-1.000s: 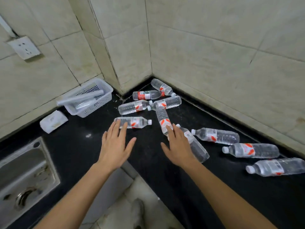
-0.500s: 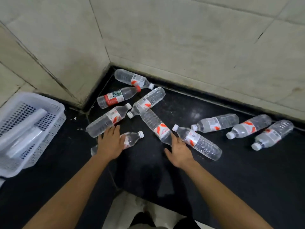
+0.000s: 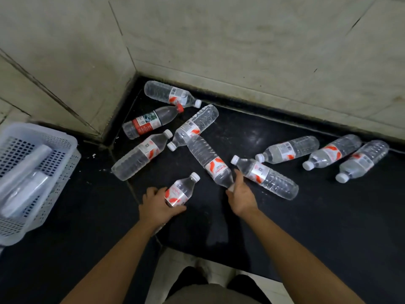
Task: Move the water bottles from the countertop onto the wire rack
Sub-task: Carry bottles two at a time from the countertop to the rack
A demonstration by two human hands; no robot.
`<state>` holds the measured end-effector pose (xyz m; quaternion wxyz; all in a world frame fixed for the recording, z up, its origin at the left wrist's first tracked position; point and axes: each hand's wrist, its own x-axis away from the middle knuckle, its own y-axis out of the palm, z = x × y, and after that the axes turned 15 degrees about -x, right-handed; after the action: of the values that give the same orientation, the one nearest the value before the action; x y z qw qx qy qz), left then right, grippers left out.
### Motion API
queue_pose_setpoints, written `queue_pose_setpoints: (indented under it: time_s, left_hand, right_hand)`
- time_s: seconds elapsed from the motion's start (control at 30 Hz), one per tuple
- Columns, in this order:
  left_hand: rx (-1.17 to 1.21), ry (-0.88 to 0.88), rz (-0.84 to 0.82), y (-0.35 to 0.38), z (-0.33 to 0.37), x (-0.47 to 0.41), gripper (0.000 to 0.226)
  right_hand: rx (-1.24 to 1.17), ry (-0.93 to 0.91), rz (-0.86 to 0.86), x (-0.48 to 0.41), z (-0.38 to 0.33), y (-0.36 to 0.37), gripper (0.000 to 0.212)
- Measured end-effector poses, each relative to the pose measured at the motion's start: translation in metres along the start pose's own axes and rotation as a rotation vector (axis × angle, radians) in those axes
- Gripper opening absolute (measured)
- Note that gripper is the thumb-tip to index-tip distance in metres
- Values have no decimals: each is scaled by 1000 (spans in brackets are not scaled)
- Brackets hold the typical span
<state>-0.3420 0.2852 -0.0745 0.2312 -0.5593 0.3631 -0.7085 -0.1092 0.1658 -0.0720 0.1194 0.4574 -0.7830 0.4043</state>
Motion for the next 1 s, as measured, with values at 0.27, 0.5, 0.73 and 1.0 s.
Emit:
queue_pose_setpoints:
  time_s: [0.27,0.5,0.73,1.0]
  left_hand:
    - [2,-23,43,13,15,16,92]
    - [137,-130,21,35,39,34,82]
    - [360,-97,77,59,52,43,57]
    - [493,-132,79,59,45,43,59]
  right_hand:
    - [-45,-90,-112,32,16,-46,51]
    - [-173,-257,-3,59,-4,-111,20]
    - [-282,-297,121,54,-27,-133,28]
    - [-128,-340,113,33,-31,-97,63]
